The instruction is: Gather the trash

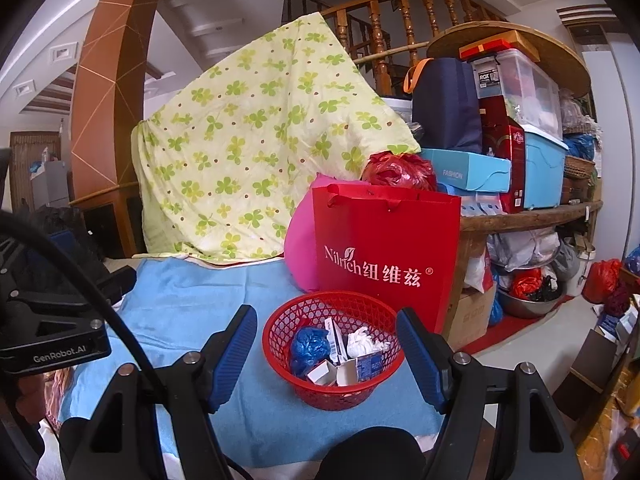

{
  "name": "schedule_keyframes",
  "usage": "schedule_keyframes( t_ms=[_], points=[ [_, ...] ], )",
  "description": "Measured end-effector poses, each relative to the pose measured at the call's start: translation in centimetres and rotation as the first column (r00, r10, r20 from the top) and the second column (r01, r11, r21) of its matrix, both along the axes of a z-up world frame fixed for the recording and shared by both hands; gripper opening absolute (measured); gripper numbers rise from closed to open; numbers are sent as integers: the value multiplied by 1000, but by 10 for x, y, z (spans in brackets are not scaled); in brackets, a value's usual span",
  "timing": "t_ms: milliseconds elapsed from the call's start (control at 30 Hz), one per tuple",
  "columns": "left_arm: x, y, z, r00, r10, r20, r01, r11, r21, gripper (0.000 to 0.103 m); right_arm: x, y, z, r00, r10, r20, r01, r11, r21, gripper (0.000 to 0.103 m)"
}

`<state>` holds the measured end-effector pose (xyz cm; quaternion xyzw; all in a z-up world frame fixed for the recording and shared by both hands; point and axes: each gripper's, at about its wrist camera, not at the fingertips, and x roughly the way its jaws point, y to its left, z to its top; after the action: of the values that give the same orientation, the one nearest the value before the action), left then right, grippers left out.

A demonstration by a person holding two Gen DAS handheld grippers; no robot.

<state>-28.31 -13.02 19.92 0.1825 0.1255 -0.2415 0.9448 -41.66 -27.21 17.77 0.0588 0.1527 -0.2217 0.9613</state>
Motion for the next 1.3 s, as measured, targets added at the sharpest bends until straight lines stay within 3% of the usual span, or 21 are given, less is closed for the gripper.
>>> schedule_keyframes(
  t_ms=[1300],
  points=[
    [17,33,-6,999,32,-28,-33,999,-30,99,13,15,-4,999,24,-27,-25,1000,-8,75]
  ],
)
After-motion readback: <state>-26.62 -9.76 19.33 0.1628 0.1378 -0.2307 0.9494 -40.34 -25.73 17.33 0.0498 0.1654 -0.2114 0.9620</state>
